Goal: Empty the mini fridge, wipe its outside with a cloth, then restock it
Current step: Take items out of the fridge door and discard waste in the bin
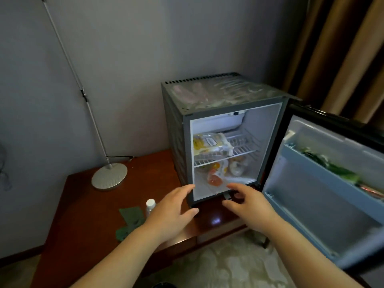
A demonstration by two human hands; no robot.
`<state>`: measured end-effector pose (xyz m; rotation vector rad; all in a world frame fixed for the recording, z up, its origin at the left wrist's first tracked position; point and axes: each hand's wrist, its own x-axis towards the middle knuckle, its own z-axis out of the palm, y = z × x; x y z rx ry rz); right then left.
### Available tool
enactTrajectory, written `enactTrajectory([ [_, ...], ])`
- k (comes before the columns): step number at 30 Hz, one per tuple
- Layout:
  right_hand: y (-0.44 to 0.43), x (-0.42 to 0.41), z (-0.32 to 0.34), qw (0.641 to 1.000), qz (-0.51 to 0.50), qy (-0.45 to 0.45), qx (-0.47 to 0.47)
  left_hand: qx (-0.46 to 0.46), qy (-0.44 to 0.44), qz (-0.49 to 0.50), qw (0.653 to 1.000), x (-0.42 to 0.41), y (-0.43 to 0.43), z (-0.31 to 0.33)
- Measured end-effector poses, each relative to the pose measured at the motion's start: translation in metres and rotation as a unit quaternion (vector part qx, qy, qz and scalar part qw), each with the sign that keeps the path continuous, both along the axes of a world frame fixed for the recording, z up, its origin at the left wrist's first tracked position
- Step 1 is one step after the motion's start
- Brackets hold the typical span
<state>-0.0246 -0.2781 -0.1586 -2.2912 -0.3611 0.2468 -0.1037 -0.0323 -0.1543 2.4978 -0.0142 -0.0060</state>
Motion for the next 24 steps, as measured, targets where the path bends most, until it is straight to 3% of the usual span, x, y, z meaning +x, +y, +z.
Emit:
enactTrajectory([
  [11, -0.009, 0.175, 0.004, 0.999, -0.025, 0.017, 0.035, 0.01, 0.006, 0.034, 0.999, 0.134, -0.049, 0.019],
  [16, 0.009, 0.233, -0.012, 0.995, -0.02, 0.048, 0.081, 0.093, 0.03, 0.035, 0.995, 0.176, -0.073, 0.012],
  [20, 0.026, 0.259, -0.038, 0.998, 0.053, 0.031, 0.015, 0.166, 0.047, 0.05, 0.984, 0.205, -0.075, 0.01],
  [24, 0.032, 0.264, -0.05, 0.998, 0.051, 0.023, 0.012, 0.197, 0.098, 0.053, 0.974, 0.217, -0.067, 0.005],
])
